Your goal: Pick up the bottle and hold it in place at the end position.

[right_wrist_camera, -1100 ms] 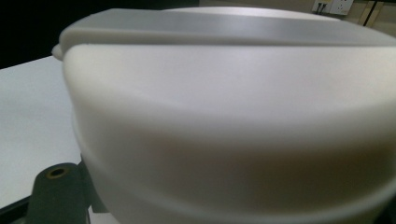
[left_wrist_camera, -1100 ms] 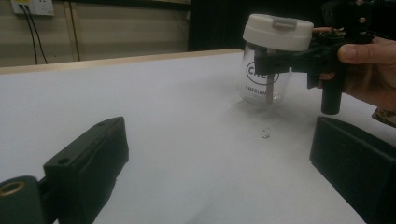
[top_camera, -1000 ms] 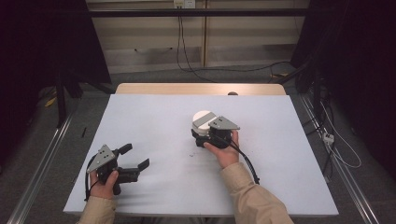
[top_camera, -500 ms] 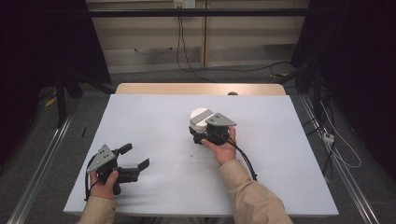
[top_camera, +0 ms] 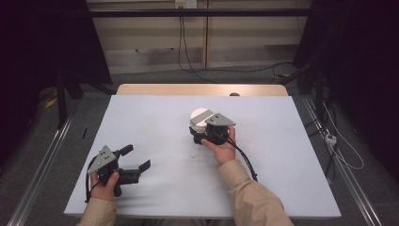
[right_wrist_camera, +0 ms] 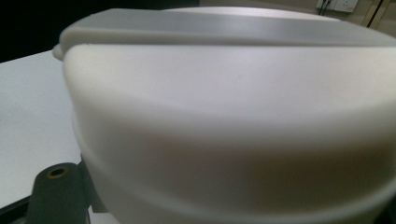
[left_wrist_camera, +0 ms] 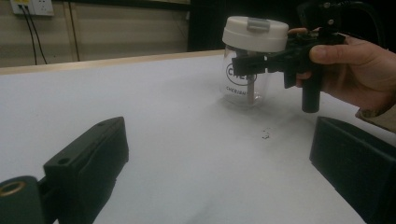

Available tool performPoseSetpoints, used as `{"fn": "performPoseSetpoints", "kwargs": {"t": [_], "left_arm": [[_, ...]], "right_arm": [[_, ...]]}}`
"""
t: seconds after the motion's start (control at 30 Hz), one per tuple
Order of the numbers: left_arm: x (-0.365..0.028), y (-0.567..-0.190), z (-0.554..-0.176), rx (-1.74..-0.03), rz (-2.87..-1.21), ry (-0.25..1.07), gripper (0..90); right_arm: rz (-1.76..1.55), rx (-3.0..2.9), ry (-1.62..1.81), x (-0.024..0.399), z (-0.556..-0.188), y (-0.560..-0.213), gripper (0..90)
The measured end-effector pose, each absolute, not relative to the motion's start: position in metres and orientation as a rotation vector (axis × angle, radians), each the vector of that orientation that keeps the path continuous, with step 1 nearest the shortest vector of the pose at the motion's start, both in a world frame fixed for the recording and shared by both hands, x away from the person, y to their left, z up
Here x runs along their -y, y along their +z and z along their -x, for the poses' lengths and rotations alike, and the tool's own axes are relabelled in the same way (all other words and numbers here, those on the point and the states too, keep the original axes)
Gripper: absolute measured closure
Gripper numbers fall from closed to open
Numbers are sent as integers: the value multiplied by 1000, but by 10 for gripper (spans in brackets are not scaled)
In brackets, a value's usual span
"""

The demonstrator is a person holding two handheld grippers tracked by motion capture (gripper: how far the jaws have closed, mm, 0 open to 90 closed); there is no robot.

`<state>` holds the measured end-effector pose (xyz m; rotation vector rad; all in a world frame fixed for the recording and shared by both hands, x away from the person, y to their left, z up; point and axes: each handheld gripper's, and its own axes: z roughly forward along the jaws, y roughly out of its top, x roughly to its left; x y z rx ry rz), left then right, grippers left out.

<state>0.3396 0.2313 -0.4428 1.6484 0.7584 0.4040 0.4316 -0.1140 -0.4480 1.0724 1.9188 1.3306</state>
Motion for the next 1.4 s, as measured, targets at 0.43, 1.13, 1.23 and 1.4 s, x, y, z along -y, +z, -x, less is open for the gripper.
{"fn": "performPoseSetpoints", "kwargs": {"t": [0.43, 1.13, 1.23, 1.4], "left_arm": [[-231, -443, -340, -752, -1658, 403, 42], [-224, -440, -345, -763, -1663, 389, 42], [-222, -439, -346, -765, -1663, 390, 42], [-219, -436, -349, -772, -1657, 382, 43]], "right_arm": [[-1083, -1919, 1322, 115, -437, -456, 183], [-1070, -1918, 1346, 118, -436, -459, 184], [-1067, -1918, 1347, 118, -436, -460, 183], [-1068, -1918, 1347, 118, -436, -460, 184]]}}
